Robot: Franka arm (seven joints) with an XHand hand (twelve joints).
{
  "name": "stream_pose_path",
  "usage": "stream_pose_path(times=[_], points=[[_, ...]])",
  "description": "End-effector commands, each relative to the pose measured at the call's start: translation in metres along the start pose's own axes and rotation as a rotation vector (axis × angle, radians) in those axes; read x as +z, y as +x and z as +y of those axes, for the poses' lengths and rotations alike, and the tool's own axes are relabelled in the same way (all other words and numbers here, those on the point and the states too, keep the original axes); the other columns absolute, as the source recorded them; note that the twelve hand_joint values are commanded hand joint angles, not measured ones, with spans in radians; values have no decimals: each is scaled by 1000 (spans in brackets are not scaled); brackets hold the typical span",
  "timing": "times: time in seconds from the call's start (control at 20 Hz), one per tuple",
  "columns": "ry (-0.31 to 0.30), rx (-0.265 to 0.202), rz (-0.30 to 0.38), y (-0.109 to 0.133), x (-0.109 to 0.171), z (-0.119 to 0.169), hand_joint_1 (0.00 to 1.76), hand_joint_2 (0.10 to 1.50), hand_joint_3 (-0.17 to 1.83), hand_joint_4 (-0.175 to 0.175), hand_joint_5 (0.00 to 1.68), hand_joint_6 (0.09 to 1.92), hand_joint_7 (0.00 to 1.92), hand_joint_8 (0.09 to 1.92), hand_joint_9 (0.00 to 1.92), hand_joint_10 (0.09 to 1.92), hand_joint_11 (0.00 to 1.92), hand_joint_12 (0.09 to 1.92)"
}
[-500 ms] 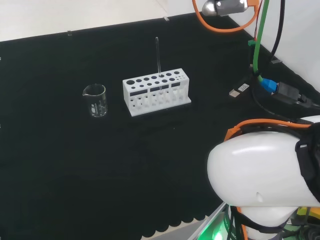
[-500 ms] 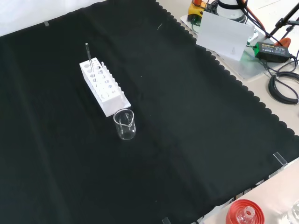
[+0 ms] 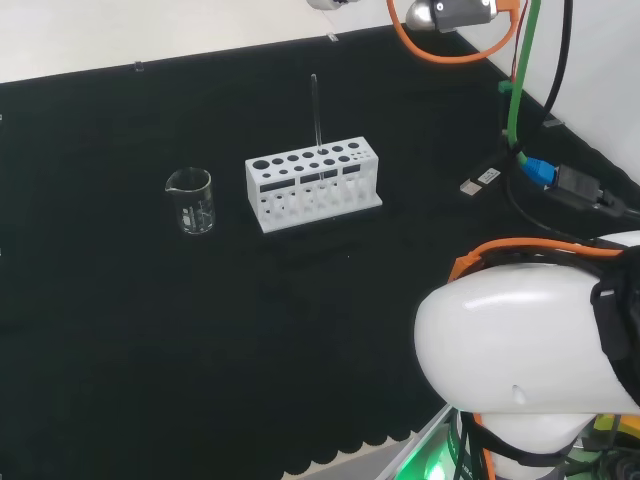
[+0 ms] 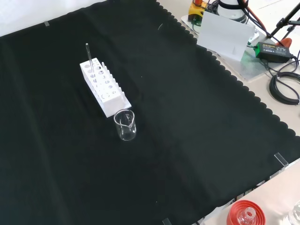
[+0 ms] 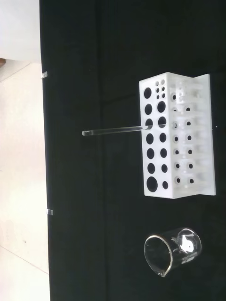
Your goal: Take the glass rod from the white test tube rack.
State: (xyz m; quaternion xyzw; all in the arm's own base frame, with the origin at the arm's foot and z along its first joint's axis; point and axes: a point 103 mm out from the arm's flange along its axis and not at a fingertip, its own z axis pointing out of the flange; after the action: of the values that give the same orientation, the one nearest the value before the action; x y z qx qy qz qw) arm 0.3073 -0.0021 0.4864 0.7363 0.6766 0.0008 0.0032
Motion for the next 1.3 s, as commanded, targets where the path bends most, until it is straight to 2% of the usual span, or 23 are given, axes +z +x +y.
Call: stream_pose_path(times=[0.05,0.3,0.55,0.8,0.9,1.05,1.2,1.3], points=[[0,5,-5,-1,0,1,491,753,293,26,0,87,0,87,0,400,0,934],[-3,8,-1,-3,0,1,490,759,285,26,0,87,0,87,0,424,0,941],[32,7,-10,-9,2,8,493,781,251,25,0,87,0,87,0,599,0,1192],[26,12,-12,-10,2,14,494,796,240,18,0,87,14,87,0,717,0,1338],[42,5,-9,-8,1,23,496,799,239,15,0,87,36,87,0,774,0,1375],[13,-20,2,-4,0,36,507,805,242,8,0,87,58,87,0,848,0,1413],[23,-36,7,-1,1,47,535,812,250,-1,12,87,83,87,4,914,0,1445],[26,-43,14,2,-1,53,542,805,271,-4,24,87,46,191,3,943,0,1458]])
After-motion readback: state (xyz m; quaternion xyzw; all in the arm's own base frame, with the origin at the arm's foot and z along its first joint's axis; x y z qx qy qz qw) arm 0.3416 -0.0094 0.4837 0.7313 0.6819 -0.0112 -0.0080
